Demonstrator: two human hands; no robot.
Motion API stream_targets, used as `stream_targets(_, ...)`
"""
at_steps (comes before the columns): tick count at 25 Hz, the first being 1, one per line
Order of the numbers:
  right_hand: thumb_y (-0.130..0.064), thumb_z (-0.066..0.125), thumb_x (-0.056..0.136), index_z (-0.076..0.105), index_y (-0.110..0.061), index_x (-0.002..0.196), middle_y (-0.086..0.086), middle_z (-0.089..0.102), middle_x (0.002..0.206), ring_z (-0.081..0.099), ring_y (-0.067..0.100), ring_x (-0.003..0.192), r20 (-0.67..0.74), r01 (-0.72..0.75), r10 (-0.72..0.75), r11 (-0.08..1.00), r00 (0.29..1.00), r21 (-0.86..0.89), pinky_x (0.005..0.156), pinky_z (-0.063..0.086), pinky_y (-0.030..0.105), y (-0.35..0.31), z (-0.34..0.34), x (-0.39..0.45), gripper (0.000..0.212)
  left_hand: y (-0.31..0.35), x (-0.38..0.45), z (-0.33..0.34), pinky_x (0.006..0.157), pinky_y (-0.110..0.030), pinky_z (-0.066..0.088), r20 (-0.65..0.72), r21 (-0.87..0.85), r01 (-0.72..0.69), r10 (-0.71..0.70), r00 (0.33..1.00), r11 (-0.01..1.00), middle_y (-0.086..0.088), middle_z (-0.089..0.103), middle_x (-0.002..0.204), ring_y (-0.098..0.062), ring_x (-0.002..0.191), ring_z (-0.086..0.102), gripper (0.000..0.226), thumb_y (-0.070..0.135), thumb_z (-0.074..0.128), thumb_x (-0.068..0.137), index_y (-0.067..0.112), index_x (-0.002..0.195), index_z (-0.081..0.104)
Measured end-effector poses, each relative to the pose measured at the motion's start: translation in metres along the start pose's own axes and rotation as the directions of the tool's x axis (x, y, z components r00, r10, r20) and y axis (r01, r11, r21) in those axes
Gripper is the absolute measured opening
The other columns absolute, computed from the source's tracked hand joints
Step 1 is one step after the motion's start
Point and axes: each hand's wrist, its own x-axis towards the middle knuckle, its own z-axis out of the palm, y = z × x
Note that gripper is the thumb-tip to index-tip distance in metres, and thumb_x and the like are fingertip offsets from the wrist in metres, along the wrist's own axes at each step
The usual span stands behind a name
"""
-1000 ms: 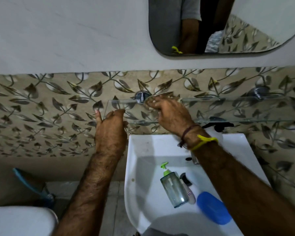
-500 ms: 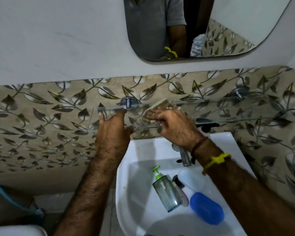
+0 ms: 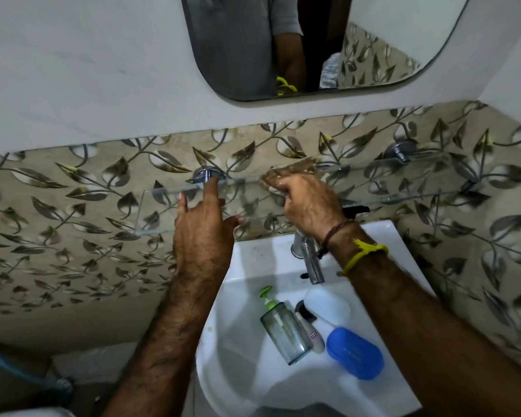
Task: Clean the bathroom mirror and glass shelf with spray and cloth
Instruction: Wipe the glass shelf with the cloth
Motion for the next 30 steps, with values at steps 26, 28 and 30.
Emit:
stream_targets(26, -0.006, 0.053, 0.091, 0.067, -0.029, 0.124, -0.001, 0.067, 0.129, 0.060, 0.026, 0.119, -0.119, -0.100, 0.094, 0.994, 0.988, -0.051, 0.100, 0.048, 0.036, 0.059, -0.026, -0.004, 0.043, 0.030, 0.013, 0.011, 0.121, -0.062, 0.002, 0.247, 0.469, -0.161, 0.046, 0.968, 0.868, -0.016, 0.056, 0.135, -0.035, 0.127, 0.053, 0.053, 0.049, 0.058, 0.092, 0.016, 0.133, 0.053)
stream_targets(28, -0.010, 0.054, 0.093, 0.067, -0.028, 0.126, -0.002, 0.063, 0.135, 0.055, 0.023, 0.126, -0.013, -0.025, 0.025, 1.000, 1.000, 0.007, 0.107, 0.043, 0.036, 0.056, -0.025, -0.006, 0.039, 0.042, 0.013, 0.015, 0.121, -0.060, 0.003, 0.234, 0.382, -0.184, 0.098, 0.967, 0.905, -0.011, 0.058, 0.135, -0.031, 0.129, 0.051, 0.053, 0.046, 0.063, 0.090, 0.019, 0.134, 0.054)
stream_targets(30, -0.006, 0.053, 0.092, 0.067, -0.031, 0.125, -0.009, 0.060, 0.138, 0.053, 0.017, 0.129, 0.013, 0.017, -0.018, 0.998, 1.000, 0.058, 0.111, 0.042, 0.037, 0.064, -0.026, -0.019, 0.043, 0.052, 0.015, 0.022, 0.122, -0.056, 0.006, 0.245, 0.310, -0.262, 0.190, 0.951, 0.914, -0.007, 0.059, 0.135, -0.027, 0.130, 0.051, 0.055, 0.046, 0.067, 0.087, 0.021, 0.135, 0.054)
